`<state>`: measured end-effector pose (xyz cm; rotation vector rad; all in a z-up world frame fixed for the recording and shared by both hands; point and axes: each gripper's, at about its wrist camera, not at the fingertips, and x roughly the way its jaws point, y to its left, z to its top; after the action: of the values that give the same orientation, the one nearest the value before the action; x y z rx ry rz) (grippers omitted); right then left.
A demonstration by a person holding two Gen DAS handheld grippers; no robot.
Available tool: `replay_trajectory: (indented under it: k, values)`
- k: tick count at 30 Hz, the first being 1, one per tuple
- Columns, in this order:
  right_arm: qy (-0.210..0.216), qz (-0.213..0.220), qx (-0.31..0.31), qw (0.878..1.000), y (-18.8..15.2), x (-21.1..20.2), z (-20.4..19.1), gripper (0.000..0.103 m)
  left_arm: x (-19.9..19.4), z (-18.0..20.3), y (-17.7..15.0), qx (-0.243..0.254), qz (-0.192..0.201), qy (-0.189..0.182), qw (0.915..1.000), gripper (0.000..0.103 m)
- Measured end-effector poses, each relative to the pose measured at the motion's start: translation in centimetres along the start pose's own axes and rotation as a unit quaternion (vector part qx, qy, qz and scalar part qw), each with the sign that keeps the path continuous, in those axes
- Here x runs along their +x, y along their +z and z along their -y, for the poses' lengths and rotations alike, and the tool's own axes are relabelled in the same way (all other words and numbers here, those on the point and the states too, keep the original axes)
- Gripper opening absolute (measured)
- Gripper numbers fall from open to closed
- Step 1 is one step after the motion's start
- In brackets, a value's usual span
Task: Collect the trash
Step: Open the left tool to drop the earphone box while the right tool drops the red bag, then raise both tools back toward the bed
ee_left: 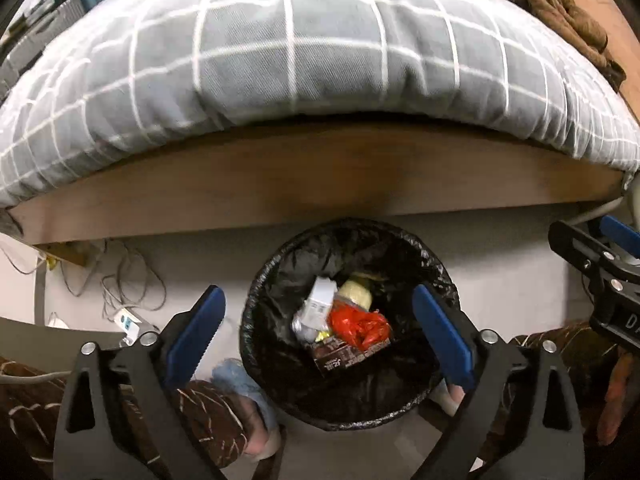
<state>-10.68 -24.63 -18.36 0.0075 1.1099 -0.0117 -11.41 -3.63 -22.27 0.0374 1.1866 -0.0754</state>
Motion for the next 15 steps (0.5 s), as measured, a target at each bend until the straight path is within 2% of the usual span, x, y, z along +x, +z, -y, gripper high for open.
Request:
replay_trajectory:
  k: [7,15]
  values:
    - [-0.004,0.038,-0.01,0.999,1.2,-1.9,-0.6,0.095,-2.4,-0.7,1.1,-0.009,0.034,0.007,0.9994,0.097]
    - [-0.001,0.092,-0.008,0.996,3.7,-4.6,-0.7,0.095,-6.1,-1.3,3.6,-0.008,0.095,0.018,0.9953,0.097]
